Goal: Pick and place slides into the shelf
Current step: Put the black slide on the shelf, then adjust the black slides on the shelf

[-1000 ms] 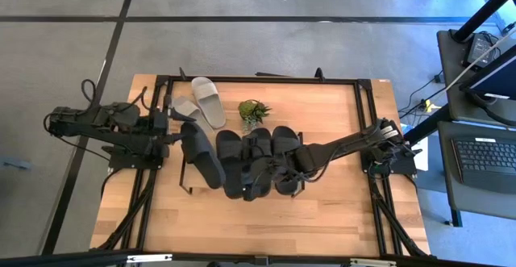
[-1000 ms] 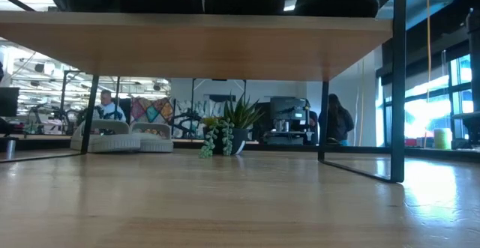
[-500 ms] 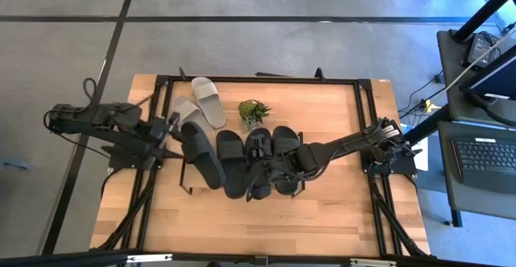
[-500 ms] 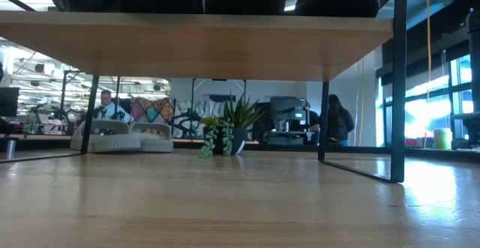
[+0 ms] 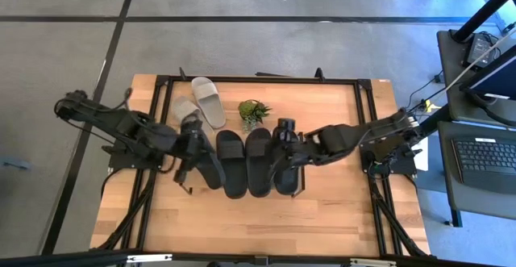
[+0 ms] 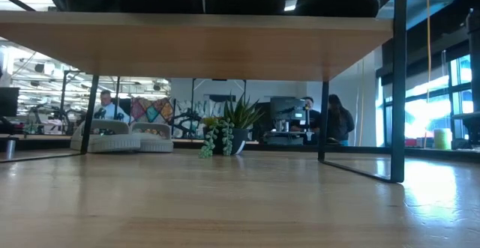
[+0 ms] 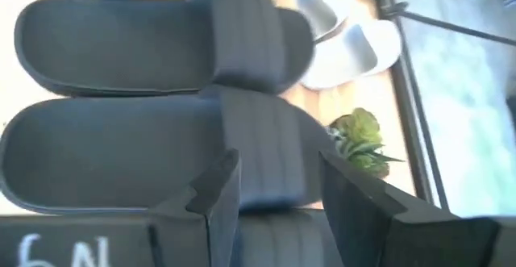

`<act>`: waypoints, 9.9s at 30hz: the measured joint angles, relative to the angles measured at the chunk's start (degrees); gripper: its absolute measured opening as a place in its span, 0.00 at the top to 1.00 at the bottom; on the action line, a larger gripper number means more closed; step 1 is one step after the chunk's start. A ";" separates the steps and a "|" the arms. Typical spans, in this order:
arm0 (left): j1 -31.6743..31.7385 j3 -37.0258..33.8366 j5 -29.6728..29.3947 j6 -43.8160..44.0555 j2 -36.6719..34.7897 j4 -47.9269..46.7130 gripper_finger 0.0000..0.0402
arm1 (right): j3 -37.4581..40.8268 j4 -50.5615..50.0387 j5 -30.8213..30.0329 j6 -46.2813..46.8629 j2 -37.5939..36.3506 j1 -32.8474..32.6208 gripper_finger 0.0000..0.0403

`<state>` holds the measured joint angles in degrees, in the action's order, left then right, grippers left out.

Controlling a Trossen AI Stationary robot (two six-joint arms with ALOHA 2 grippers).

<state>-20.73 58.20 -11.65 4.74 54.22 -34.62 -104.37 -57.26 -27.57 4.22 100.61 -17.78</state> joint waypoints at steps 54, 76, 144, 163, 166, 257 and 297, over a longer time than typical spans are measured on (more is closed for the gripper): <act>-28.88 42.10 -27.28 60.45 44.30 -54.73 0.55 | 39.08 20.09 -5.84 2.58 -26.70 0.04 0.59; -29.12 43.90 -32.80 37.42 45.88 -55.42 0.55 | 39.06 20.35 -5.85 3.05 -26.70 0.02 0.59; -16.28 22.53 -25.91 36.11 25.59 -55.41 0.55 | 39.03 26.21 -5.86 -0.29 -26.68 0.04 0.59; -13.31 22.05 -24.36 35.84 26.00 -55.22 0.55 | 39.03 26.10 -5.86 -0.25 -26.68 0.04 0.59; -12.07 20.26 -24.33 35.15 26.03 -55.28 0.55 | 39.03 26.08 -5.84 -0.23 -26.68 0.04 0.59; 47.44 17.61 3.91 -10.37 16.44 -36.79 0.55 | 39.03 34.28 36.85 -4.47 -32.89 56.54 0.59; 28.77 9.49 -0.06 -0.67 17.22 -34.04 0.55 | 39.03 34.32 36.61 -2.76 -32.84 56.52 0.59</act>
<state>8.03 67.69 -11.71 4.07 71.44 -68.66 -65.34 -22.94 9.04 1.45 67.77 38.74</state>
